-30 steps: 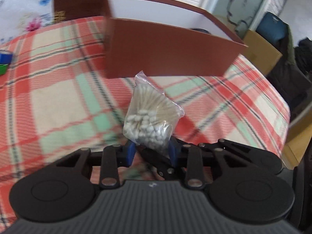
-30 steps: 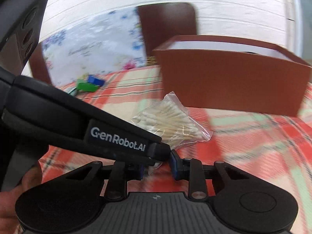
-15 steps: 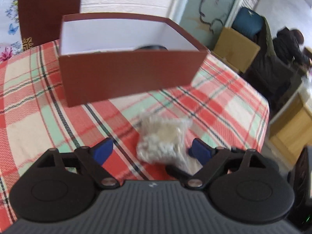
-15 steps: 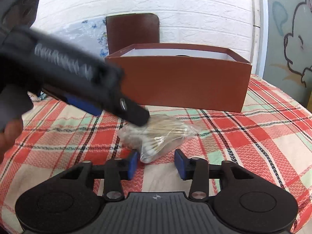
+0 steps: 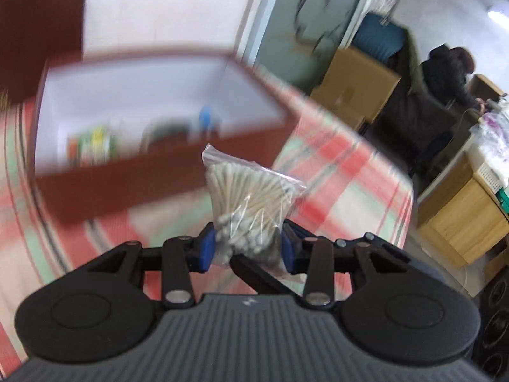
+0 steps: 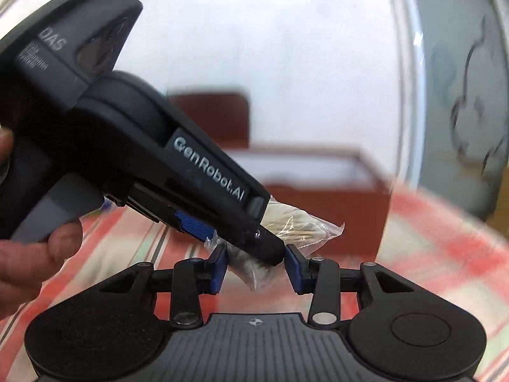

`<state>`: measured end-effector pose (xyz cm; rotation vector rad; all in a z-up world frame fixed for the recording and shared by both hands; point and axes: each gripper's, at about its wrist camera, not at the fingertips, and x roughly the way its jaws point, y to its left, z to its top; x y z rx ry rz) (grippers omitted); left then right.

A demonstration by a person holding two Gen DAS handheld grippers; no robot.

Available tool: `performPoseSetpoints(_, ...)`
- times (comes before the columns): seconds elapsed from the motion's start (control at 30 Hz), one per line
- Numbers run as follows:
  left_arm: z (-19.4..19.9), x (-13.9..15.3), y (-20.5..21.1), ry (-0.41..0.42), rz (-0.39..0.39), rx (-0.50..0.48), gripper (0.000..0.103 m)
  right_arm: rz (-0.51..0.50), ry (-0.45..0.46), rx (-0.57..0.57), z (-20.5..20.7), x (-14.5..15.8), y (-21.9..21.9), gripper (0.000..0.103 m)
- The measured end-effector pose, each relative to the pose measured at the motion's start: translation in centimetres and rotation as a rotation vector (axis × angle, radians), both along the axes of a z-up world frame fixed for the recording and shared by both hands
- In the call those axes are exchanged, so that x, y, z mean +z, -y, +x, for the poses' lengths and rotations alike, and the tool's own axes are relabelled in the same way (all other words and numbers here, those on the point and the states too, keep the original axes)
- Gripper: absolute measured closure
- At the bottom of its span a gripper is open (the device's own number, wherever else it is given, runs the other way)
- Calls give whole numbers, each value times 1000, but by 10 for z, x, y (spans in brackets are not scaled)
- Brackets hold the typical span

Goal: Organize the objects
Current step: 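Carry the swab bag over the brown box and open the left gripper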

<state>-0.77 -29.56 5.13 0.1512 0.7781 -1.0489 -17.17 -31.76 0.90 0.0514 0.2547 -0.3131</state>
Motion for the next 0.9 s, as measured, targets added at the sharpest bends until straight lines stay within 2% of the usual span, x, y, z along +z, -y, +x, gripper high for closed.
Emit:
performPoseSetpoints(0.07,10,14,17,63,-19,-1,60,-38,50,-24,13,11,15,63)
performPoseSetpoints(0.17,38,21,47,89,-61,40,59,-62,83,-64,42,22,46,63)
performPoseSetpoints(0.2,48,19,57,96,-70,66,53,-57,84,-78,54,23,58,60)
performPoseSetpoints(0.23,57,16,68,112,-65,95,36,-51,78,-87,69,23,71,55)
performPoseSetpoints(0.27,66,10,78,133,-36,126,28,-57,61,-100,85,20,81,49)
performPoseSetpoints(0.3,74,2,85,155,5,181,27,-67,18,-123,102,14,91,42)
performPoseSetpoints(0.33,81,-6,88,149,42,217,29,-67,-35,-153,115,6,99,43)
performPoseSetpoints(0.37,86,-14,87,116,60,225,28,-20,-11,-154,115,2,107,43)
performPoseSetpoints(0.4,89,-18,77,70,16,214,28,8,-4,-152,112,2,108,44)
performPoseSetpoints(0.43,90,-20,70,49,-16,203,25,-18,1,-158,107,1,103,44)
performPoseSetpoints(0.57,70,-21,63,90,-10,193,22,-46,33,-203,90,-6,83,44)
performPoseSetpoints(0.73,46,2,44,170,-40,200,23,-19,130,-220,59,3,51,39)
performPoseSetpoints(0.83,40,12,13,176,-94,226,23,19,155,-208,34,6,36,37)
performPoseSetpoints(0.9,34,10,-16,189,-95,261,22,94,133,-170,24,4,26,36)
